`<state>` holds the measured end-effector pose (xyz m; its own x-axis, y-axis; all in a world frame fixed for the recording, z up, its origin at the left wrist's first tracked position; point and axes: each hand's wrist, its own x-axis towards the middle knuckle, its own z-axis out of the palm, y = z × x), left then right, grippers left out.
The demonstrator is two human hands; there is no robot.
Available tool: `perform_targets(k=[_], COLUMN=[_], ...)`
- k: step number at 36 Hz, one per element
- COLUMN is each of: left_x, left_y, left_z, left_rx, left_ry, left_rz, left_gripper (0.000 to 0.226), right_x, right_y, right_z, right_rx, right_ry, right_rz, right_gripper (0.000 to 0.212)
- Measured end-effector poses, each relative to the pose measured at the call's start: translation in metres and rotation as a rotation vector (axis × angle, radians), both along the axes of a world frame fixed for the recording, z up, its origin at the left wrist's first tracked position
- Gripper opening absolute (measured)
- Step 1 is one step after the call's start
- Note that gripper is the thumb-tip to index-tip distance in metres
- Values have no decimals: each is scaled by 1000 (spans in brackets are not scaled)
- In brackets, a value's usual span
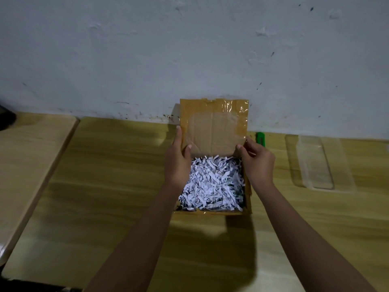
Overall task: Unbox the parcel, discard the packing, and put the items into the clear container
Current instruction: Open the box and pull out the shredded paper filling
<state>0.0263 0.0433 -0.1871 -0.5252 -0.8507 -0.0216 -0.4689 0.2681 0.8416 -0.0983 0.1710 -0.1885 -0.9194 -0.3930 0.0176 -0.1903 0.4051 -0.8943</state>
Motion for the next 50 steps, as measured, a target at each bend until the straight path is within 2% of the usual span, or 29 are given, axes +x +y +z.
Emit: perform_targets(k=[6, 8, 11, 17, 21, 26, 29, 34, 41, 47, 50], left_x=[27, 36, 38, 27, 24, 22, 23, 25, 21, 17, 13], left_y=[34, 45, 48, 46, 46, 46, 43, 46, 52, 52, 54], left_z=[10, 7, -5, -24, -31, -31, -30, -23, -19, -21, -23], left_rx=[-178, -133, -34, 28, 253, 287, 343, 469, 602, 651, 663], left_ry=[87, 64, -78, -316, -326, -387, -348, -230, -54, -14, 0], left_rz=[-38, -105, -221, -260, -207, -218, -224, -210, -128, -47, -16], left_gripper=[49, 44, 49, 54, 54, 53, 52, 48, 45, 43, 42], right_x=[38, 52, 59, 64, 71, 71, 71, 76, 82, 81, 81], right_y=[19, 23, 19, 4, 3, 0, -1, -3, -11, -12, -14], right_z=[12, 10, 0, -13, -22, -26, -32, -28, -33, -33, -33], right_rx=[-31, 7, 169, 293, 268, 357, 376, 350, 150, -49, -66], right_ry=[135, 126, 66, -116, -176, -202, -189, -293, -504, -716, -794], right_rz=[17, 136, 263, 298, 232, 219, 228, 195, 60, -8, -19], right_gripper=[35, 34, 44, 56, 54, 45, 47, 44, 36, 21, 30])
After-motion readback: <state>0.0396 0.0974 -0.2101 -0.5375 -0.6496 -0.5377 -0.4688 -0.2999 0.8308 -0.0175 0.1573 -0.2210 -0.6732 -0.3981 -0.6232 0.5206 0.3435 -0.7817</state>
